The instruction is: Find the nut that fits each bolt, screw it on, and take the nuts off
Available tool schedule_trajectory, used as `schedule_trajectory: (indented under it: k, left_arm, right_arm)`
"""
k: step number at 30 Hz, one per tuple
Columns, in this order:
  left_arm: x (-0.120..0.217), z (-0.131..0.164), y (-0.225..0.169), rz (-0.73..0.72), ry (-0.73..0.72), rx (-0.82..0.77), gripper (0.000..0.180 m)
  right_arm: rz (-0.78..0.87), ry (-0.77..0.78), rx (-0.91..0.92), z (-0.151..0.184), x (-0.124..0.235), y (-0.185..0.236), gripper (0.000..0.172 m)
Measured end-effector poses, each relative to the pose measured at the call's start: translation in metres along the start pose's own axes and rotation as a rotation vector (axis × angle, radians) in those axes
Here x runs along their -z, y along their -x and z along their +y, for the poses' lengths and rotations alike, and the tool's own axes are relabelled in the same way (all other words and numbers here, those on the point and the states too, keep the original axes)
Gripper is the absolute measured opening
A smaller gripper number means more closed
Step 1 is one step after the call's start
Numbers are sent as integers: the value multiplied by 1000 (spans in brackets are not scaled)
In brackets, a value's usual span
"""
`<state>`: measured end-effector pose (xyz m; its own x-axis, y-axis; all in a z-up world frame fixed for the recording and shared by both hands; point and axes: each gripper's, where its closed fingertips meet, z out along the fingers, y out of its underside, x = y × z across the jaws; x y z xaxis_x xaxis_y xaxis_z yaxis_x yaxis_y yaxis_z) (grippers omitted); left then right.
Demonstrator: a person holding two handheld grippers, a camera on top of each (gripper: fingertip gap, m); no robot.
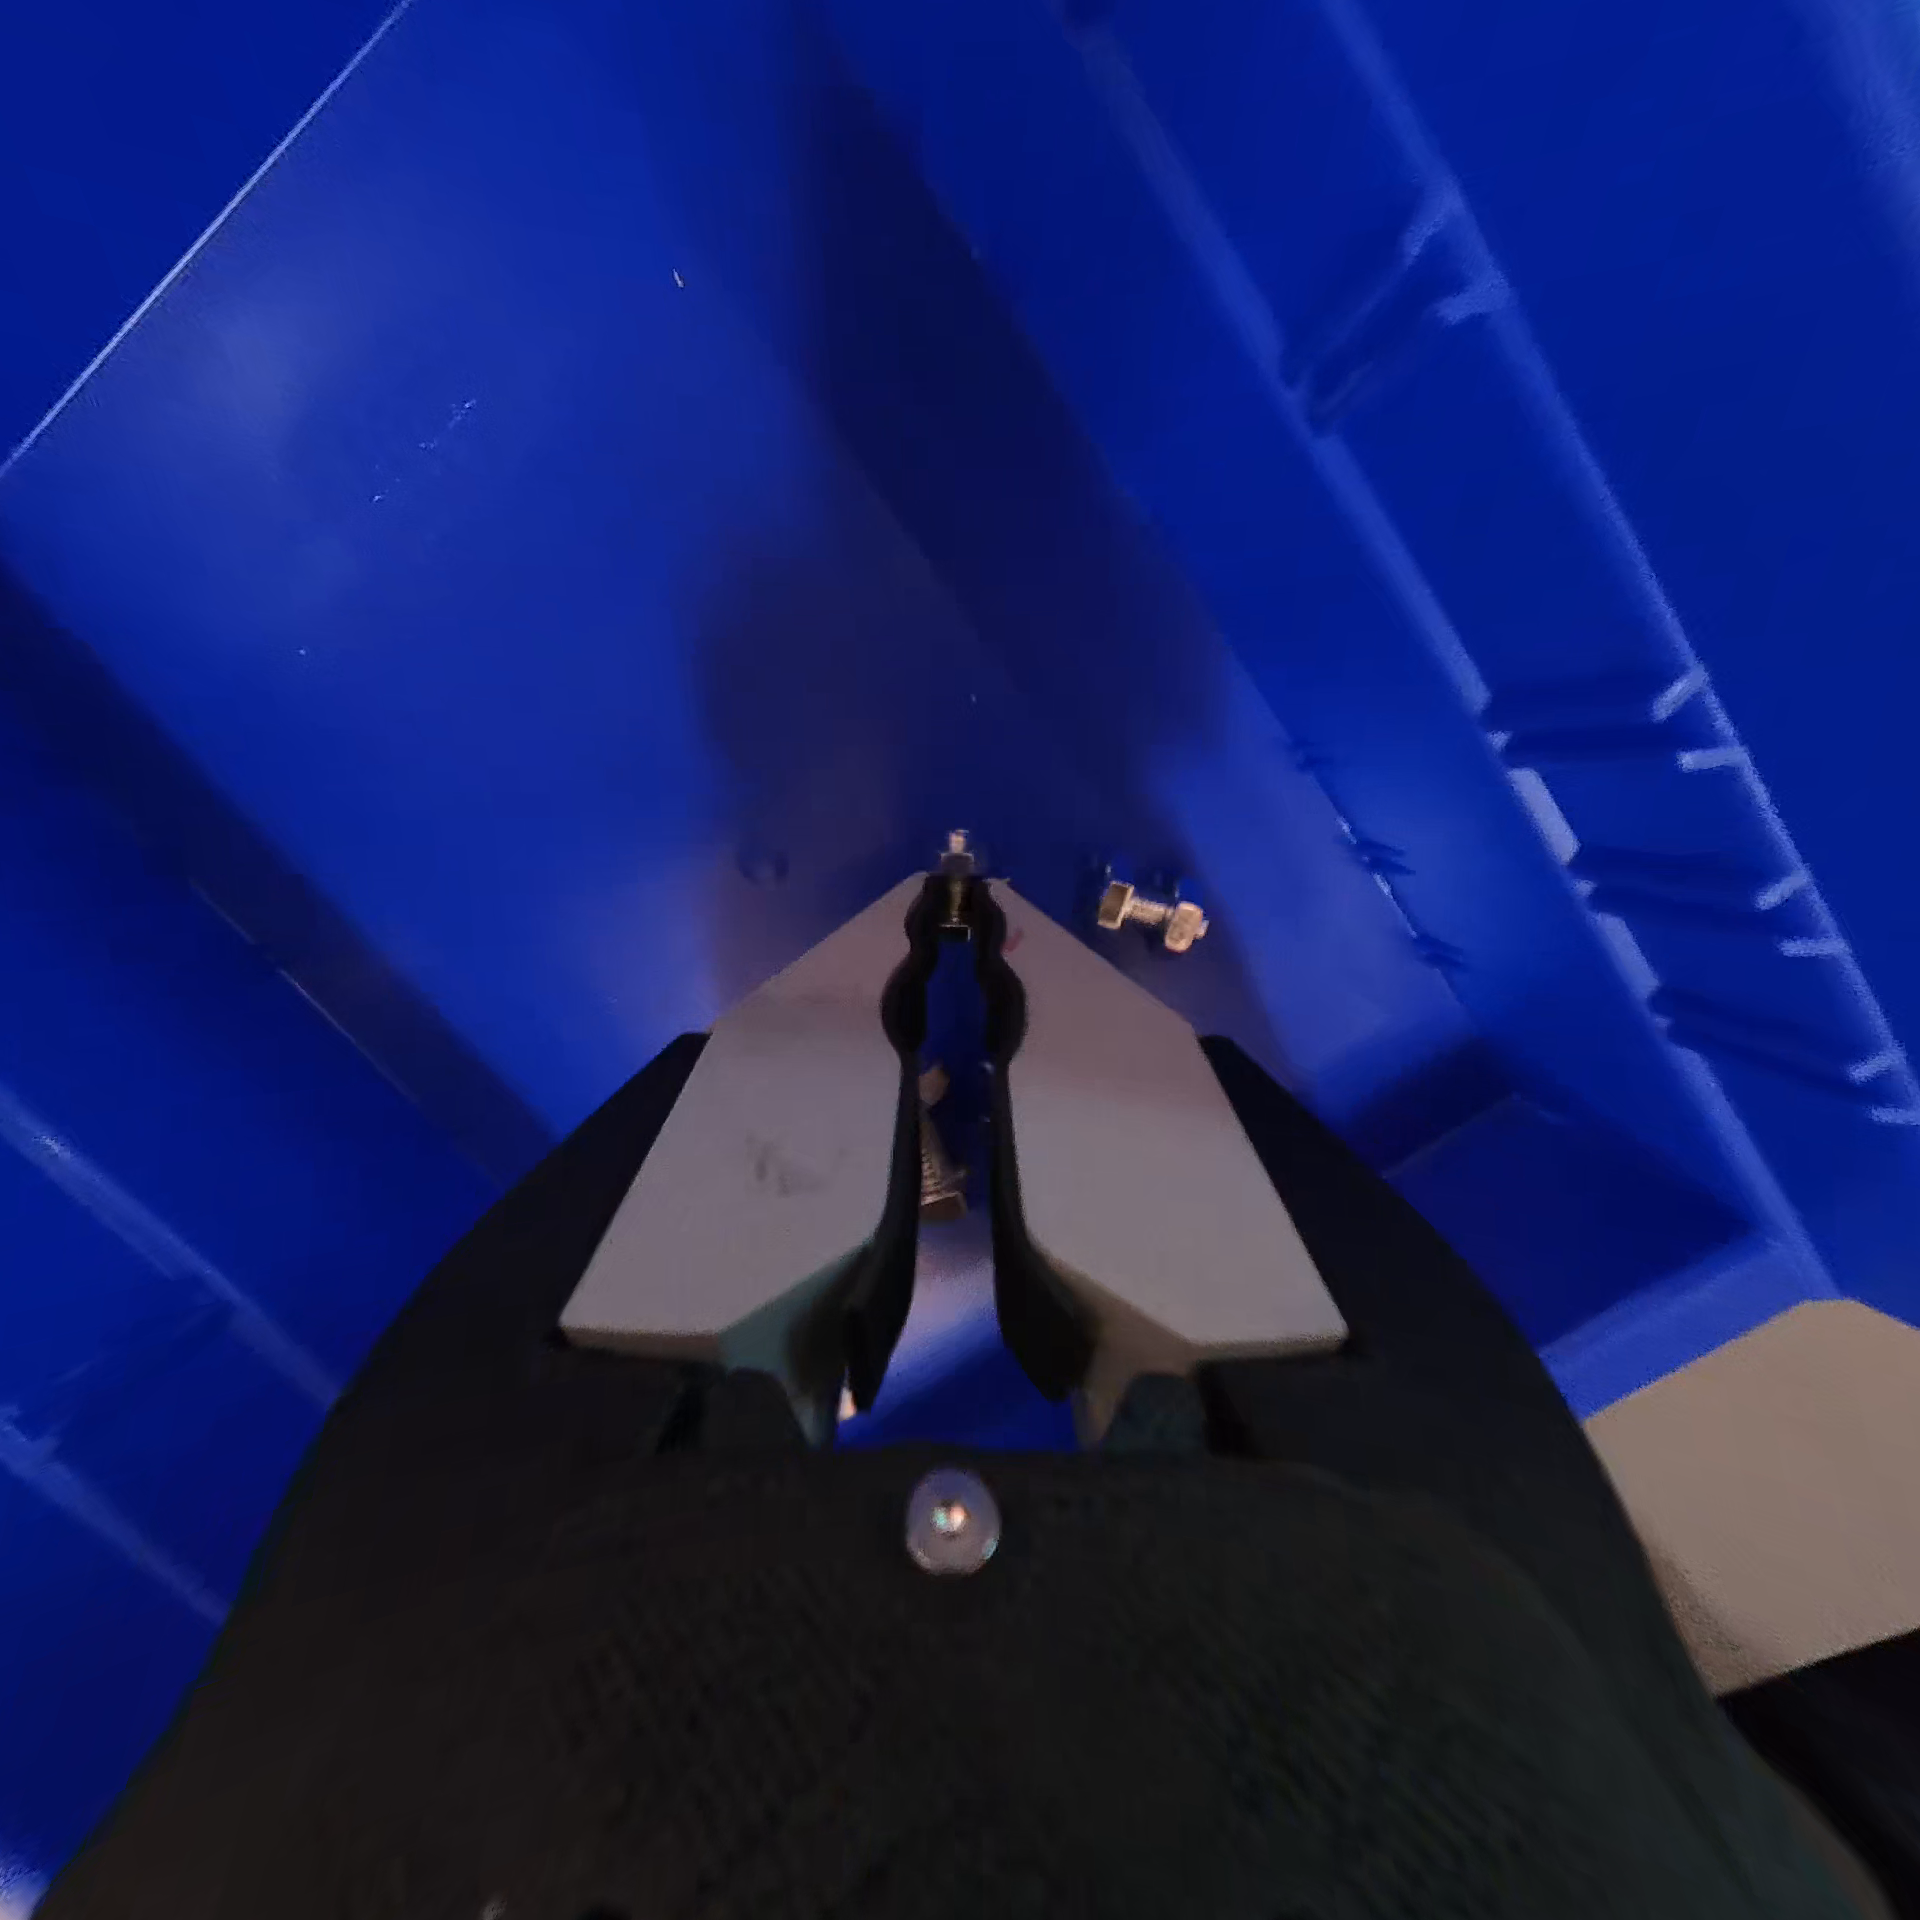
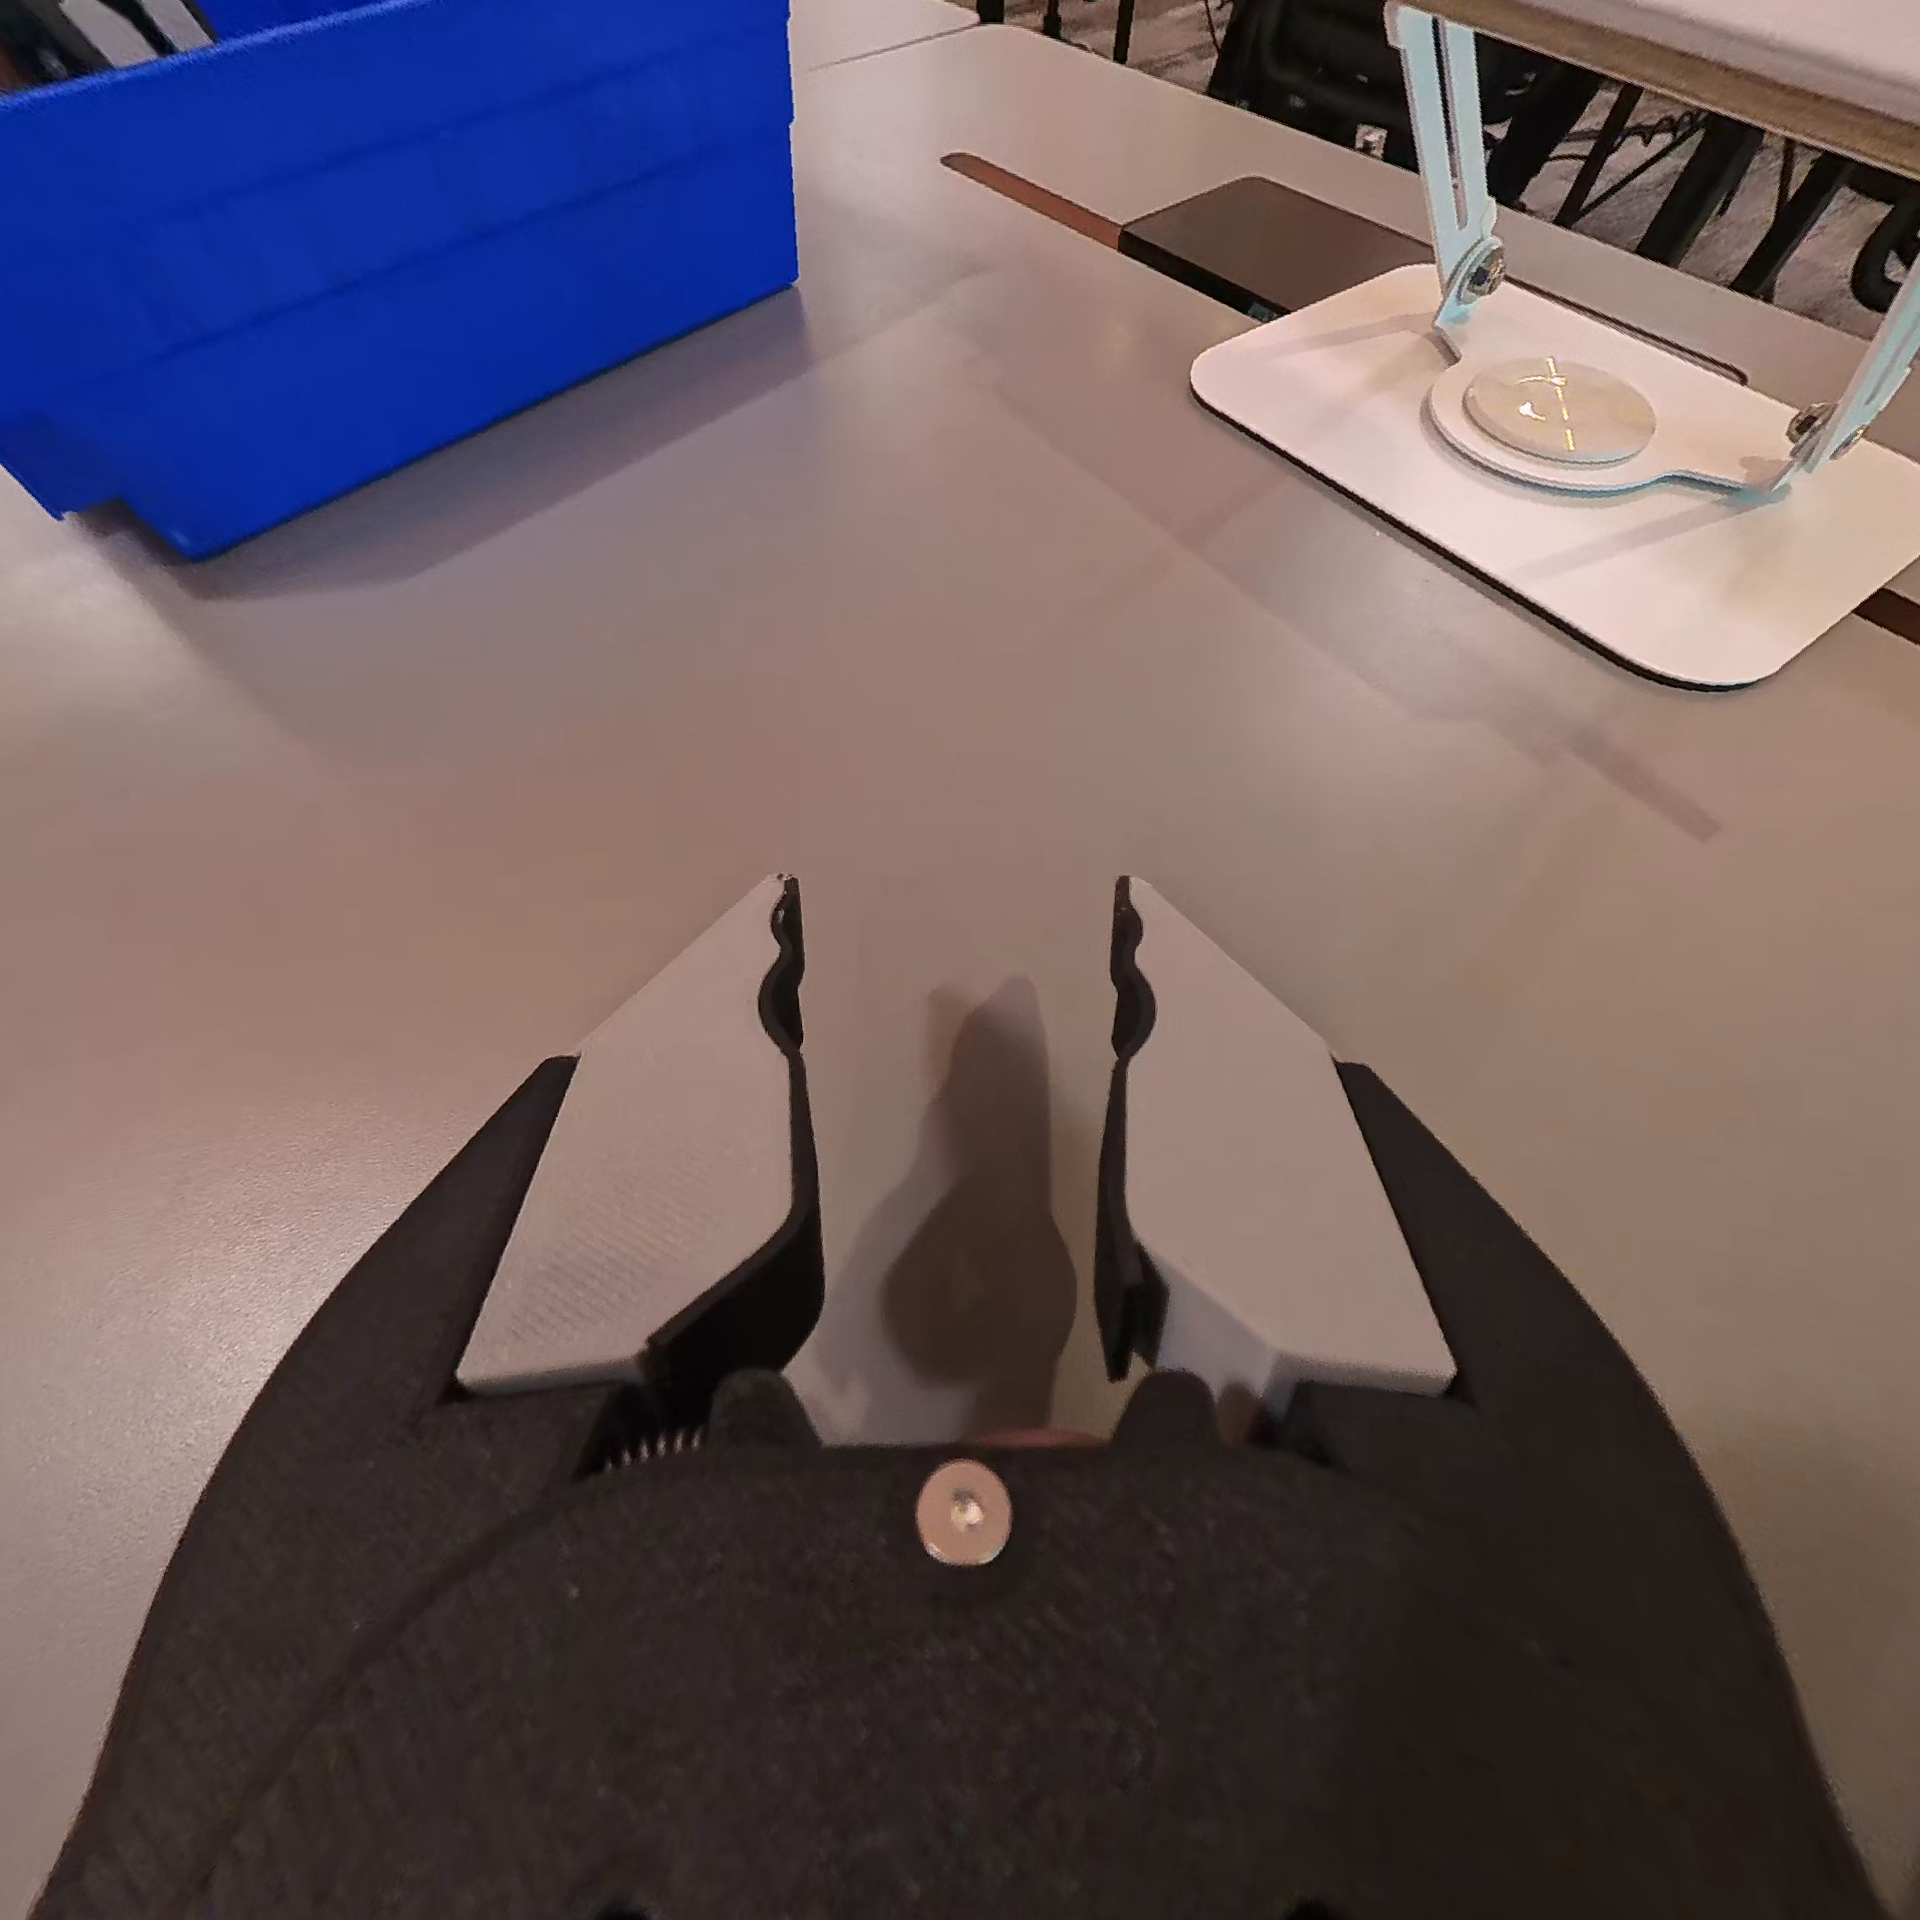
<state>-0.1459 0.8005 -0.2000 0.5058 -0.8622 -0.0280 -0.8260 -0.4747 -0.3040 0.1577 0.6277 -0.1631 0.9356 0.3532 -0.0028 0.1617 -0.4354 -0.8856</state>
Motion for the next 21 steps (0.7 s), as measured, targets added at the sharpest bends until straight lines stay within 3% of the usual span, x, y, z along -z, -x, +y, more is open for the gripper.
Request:
schedule_trajectory:
  k: [3, 7, 11, 13, 16, 21]
  left_arm:
    - [11, -1, 14, -108, -9, -68, 4]
    - [63, -38, -5, -78, -272, -72, 3]
    - [146, -84, -106, 71, -601, -297, 3]
    - [167, -99, -171, 142, -705, -424, 4]
    - [168, -128, -252, 203, -940, -521, 3]
    - [111, -163, -303, 335, -1147, -426, 3]
  right_arm:
    - [3, -3, -2, 0, 1, 0, 56]
    - [-6, -5, -6, 0, 2, 0, 56]
    - [-55, -56, 14, -14, 11, 6, 56]
    - [-91, -109, -13, -27, 22, 8, 54]
    - [-200, -221, -84, -50, 45, 17, 51]
    - [-322, -377, -173, -75, 78, 23, 52]
